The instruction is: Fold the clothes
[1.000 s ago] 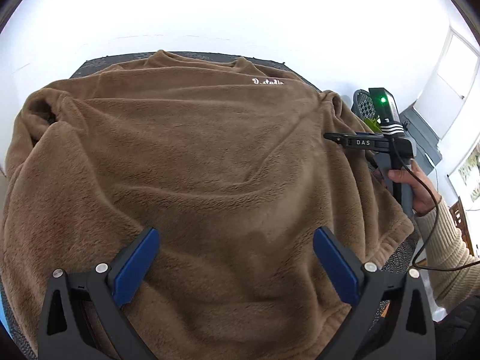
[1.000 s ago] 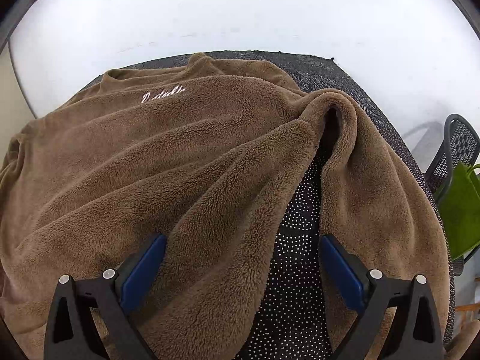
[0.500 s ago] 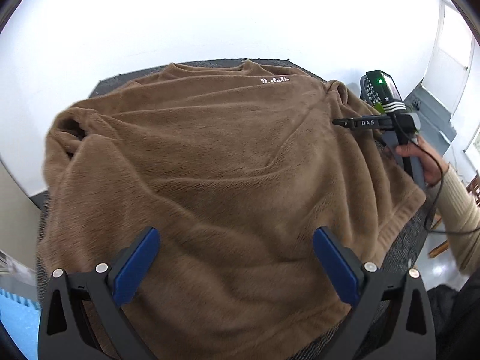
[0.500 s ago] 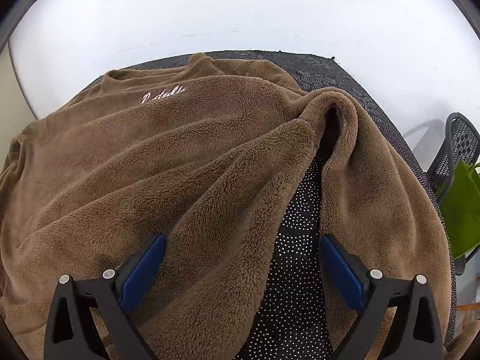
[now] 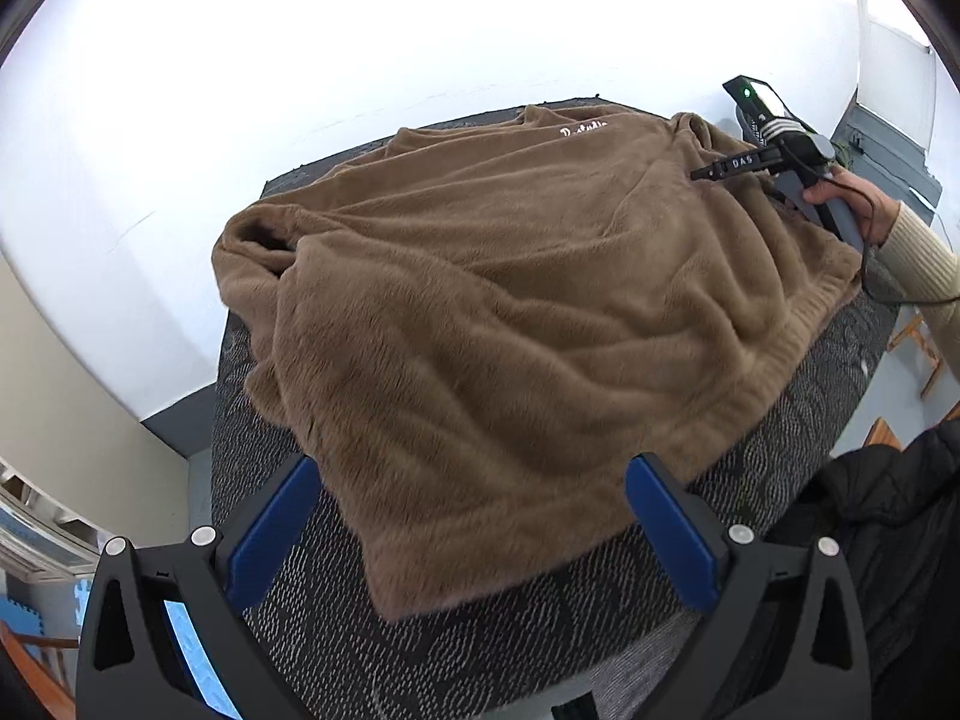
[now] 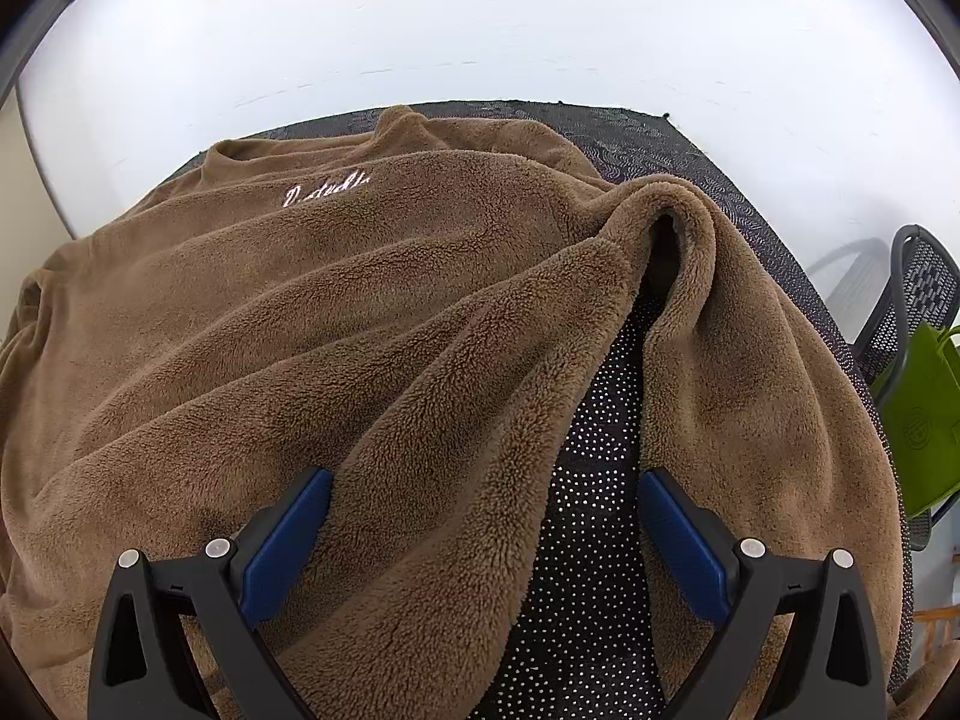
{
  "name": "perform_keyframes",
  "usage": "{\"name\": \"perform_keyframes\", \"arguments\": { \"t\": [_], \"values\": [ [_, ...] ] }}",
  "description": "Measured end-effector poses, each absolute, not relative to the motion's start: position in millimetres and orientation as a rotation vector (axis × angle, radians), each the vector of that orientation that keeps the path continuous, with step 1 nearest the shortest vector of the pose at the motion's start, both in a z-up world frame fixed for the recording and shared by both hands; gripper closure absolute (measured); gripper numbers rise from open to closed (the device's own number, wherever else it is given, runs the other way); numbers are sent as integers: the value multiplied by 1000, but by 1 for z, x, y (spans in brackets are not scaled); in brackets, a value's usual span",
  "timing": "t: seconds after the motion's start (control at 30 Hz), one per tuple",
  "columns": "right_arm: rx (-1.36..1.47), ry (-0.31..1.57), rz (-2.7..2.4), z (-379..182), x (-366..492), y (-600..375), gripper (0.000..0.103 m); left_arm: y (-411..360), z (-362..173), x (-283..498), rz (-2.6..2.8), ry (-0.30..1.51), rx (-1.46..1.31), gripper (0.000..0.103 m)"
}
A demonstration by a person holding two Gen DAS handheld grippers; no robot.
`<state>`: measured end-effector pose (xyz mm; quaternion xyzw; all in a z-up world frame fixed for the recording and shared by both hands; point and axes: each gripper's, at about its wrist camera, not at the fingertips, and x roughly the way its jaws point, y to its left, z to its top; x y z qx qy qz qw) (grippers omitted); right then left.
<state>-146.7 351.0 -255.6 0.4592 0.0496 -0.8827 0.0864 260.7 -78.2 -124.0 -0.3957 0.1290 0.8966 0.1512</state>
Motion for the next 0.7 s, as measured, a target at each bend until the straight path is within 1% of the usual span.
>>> {"name": "perform_keyframes", "arguments": {
  "t": [0.1,0.27,0.33,0.4,0.57,0.7],
  "values": [
    [1367,139,-2629,-255,-146,351,1,-80,-131,268,2552,407,-1137,1],
    [1355,96,-2615,-254,-146,355,1,-76,-145,276,2574,580,-1158,1],
    [1353,106,-2616,-253,-144,355,1,-77,-145,275,2602,571,-1139,1],
    [1319,109,-2616,-249,-131,353,1,-80,-144,272,2638,522,-1118,1],
    [1143,277,-2544,-244,-53,341,1,-84,-142,263,2739,452,-1064,1],
    [1005,401,-2476,-240,9,331,1,-89,-135,255,2788,319,-1001,1]
  ]
}}
